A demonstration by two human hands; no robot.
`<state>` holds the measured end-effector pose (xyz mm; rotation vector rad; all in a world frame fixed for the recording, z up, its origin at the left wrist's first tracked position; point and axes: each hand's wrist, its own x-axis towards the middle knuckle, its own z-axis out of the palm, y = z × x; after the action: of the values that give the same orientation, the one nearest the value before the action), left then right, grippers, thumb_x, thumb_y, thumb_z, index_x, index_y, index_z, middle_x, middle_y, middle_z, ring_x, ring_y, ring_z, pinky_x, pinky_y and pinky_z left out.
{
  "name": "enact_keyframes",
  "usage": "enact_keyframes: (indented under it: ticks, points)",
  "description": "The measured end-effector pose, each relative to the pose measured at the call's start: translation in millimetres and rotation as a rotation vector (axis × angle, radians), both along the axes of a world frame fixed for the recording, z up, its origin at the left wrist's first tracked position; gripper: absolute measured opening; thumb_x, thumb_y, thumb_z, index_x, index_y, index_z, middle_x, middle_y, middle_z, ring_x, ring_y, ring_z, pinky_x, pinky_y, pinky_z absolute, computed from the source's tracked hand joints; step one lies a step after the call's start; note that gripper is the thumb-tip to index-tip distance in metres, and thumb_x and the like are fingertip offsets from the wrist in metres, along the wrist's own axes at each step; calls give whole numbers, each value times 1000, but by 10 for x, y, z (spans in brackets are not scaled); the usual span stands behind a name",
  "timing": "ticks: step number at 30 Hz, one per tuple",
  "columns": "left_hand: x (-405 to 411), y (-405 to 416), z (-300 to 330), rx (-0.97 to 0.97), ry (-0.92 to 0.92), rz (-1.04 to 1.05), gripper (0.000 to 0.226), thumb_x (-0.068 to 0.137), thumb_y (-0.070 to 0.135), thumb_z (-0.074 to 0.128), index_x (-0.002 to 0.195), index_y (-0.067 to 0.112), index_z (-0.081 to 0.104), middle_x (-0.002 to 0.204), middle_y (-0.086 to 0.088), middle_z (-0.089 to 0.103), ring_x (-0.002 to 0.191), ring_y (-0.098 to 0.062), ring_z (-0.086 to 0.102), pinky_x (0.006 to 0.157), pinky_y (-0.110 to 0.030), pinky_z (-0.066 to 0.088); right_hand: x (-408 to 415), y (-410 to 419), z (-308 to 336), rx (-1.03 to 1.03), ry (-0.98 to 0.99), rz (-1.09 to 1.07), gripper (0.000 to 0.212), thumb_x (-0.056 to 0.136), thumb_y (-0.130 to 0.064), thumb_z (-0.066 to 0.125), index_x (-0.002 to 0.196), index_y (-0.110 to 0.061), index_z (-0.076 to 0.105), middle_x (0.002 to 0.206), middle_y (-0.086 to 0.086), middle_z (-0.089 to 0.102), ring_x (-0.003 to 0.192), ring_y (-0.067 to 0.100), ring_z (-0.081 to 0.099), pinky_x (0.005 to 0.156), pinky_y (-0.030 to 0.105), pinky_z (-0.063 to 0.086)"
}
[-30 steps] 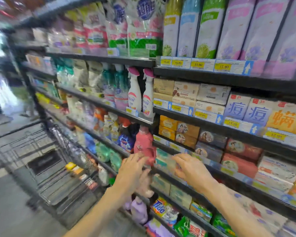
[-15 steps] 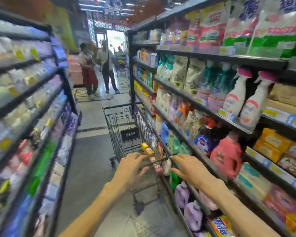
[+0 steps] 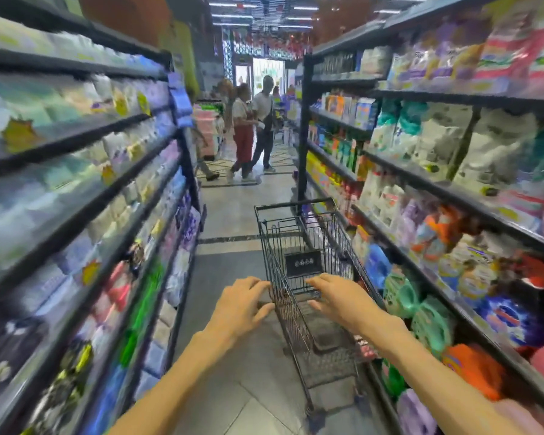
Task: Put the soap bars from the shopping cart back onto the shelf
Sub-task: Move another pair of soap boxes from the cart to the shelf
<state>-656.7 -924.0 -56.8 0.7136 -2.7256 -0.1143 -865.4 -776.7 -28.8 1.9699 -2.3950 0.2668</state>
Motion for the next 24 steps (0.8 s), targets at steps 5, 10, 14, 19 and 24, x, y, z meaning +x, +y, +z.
enact_keyframes:
  ticks: [5, 10, 14, 19, 24]
  points:
    - [-78, -733, -20, 22, -24, 33, 53, 96, 53, 50, 141, 25, 48, 137, -1, 52, 124, -24, 51, 96, -41, 45, -68, -802, -49, 21, -50, 15, 59, 94, -52, 52, 146, -29, 37, 139, -5, 51, 121, 18, 54, 99, 41, 48]
    - [-510, -1378, -78, 28, -24, 15, 53, 96, 52, 50, 142, 25, 47, 139, 0, 51, 126, -23, 48, 100, -41, 43, -405, -1485, -123, 38, -35, 3, 58, 95, -52, 51, 146, -28, 37, 139, -3, 51, 123, 22, 53, 99, 41, 47]
    - [-1055, -1848, -106, 23, -42, -21, 54, 96, 52, 50, 143, 25, 45, 140, 0, 50, 127, -23, 47, 101, -40, 43, -850, -1964, -205, 41, -45, -10, 57, 95, -50, 52, 146, -27, 38, 139, -2, 51, 123, 20, 52, 100, 40, 46]
    - [-1905, -2429, -85, 15, -57, -94, 54, 96, 51, 51, 142, 26, 45, 139, 1, 50, 127, -22, 48, 100, -40, 43, -1598, -2436, -261, 38, -62, -76, 57, 94, -49, 54, 144, -26, 40, 138, -3, 51, 122, 20, 53, 99, 39, 46]
    - [-2894, -2802, -163, 26, -73, -241, 54, 94, 52, 54, 140, 25, 47, 135, 0, 54, 121, -23, 53, 94, -40, 47, -2361, -2521, -312, 27, -66, -212, 58, 93, -50, 54, 144, -25, 41, 137, -3, 53, 121, 18, 53, 97, 36, 45]
